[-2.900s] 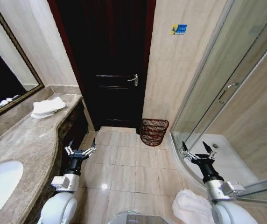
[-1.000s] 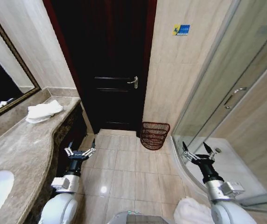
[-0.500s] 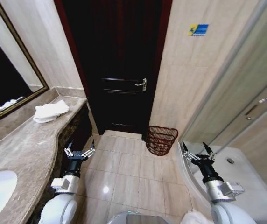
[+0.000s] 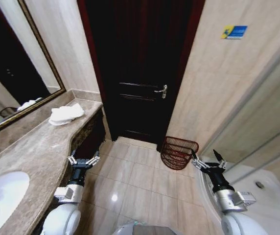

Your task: Discard the used towel into the hamper.

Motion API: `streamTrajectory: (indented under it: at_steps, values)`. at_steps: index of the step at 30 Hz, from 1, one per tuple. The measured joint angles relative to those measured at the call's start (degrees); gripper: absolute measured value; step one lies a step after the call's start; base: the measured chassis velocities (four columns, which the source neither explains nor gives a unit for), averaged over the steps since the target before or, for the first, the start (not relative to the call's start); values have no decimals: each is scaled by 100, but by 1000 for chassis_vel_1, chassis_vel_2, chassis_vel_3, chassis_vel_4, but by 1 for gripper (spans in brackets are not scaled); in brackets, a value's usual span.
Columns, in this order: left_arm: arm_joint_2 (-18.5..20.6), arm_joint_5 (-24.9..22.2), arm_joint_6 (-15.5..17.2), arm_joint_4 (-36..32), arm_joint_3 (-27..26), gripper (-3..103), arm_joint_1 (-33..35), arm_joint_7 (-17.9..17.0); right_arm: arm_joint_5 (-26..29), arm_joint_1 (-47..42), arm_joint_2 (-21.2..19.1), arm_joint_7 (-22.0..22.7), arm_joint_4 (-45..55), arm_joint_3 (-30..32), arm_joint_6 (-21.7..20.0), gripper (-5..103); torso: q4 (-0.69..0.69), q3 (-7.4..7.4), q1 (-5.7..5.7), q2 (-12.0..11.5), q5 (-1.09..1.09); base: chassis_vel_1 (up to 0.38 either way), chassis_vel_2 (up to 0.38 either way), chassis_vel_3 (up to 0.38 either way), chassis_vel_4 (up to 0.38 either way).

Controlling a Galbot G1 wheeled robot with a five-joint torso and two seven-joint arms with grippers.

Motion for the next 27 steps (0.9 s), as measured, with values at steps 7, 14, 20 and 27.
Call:
streamTrajectory:
  at_steps: [7,14,20,27]
  values:
    - [-4,-1,-30,33,-1,100,-2,2,-2,10,2,-3,-14,-3,15,100,-1,0,0,0,0,-47,141,153,-37]
    - [0,-8,-37,51,-20,100,0,2,-17,26,7,-12,-18,-18,15,100,-1,0,0,0,-1,-42,183,155,-31]
    - [1,-12,-37,55,-27,100,-3,2,-21,35,6,-20,-22,-21,13,100,-1,0,0,0,-1,-30,162,157,-27]
    - [-6,-7,-38,66,-24,100,-12,3,-24,42,5,-41,-26,-25,5,100,1,0,0,0,1,-21,174,176,-15]
